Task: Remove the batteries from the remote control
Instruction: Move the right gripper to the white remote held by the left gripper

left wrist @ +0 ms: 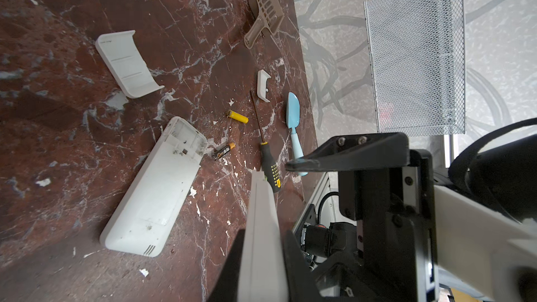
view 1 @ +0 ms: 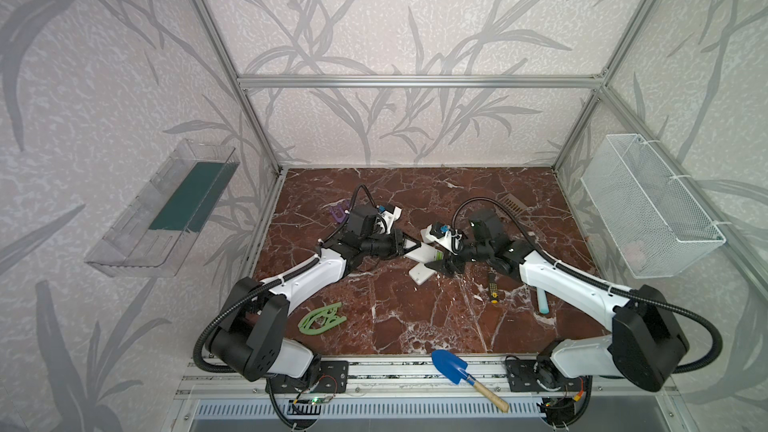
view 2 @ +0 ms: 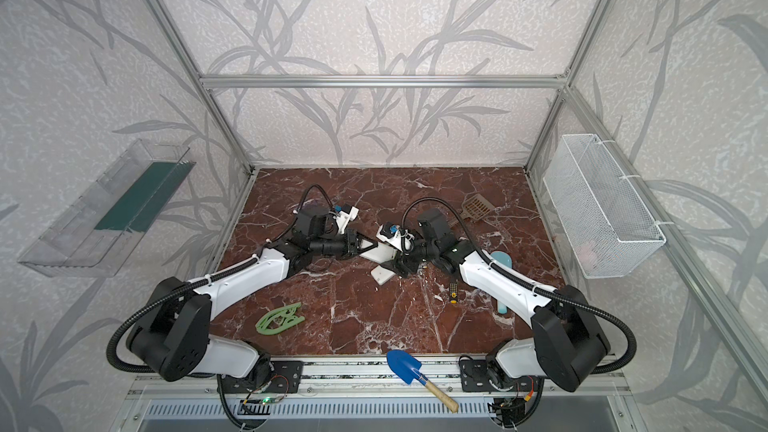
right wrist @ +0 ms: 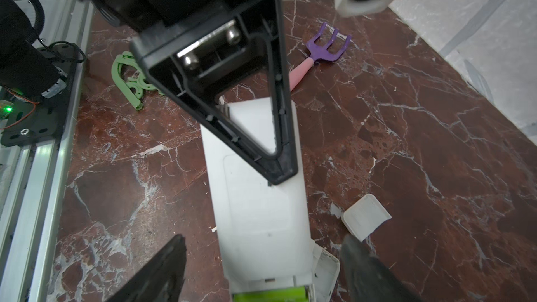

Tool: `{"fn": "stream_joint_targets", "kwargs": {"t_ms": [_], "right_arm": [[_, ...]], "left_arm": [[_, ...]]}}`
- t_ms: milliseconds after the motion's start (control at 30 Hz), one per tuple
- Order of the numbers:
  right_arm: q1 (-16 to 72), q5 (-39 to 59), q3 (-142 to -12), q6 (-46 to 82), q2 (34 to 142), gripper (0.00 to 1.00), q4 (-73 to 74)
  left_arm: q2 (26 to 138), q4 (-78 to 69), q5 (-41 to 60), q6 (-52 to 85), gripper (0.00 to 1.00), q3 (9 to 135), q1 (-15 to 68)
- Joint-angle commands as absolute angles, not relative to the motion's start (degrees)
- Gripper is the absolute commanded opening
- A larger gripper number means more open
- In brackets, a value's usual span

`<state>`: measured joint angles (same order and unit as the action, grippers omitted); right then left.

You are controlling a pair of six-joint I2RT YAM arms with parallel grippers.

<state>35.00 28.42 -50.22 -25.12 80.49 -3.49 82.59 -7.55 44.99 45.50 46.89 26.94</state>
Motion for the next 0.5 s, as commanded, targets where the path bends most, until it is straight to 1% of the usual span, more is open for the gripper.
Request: {"fn": "stream_joint_targets", "kwargs": {"t_ms": [0,100,467], "right_arm": [[35.93,26.59,-52.67,-25.84,81.98,0.83,-1.67],[36.47,26.28,-54.02,-25.93,83.97,0.82,-1.85],[36.66,30.26,-56.13,-25.44,88.39,0.73,-0.35]], "left_arm": [[80.65,-8.54,46.19,44.64,0.0,48.31,26.89],[80.68,-8.68,46.36,44.65,0.0,48.41,26.89],[80.39,-8.35,46.57,44.59,0.0,48.44,26.74]]}}
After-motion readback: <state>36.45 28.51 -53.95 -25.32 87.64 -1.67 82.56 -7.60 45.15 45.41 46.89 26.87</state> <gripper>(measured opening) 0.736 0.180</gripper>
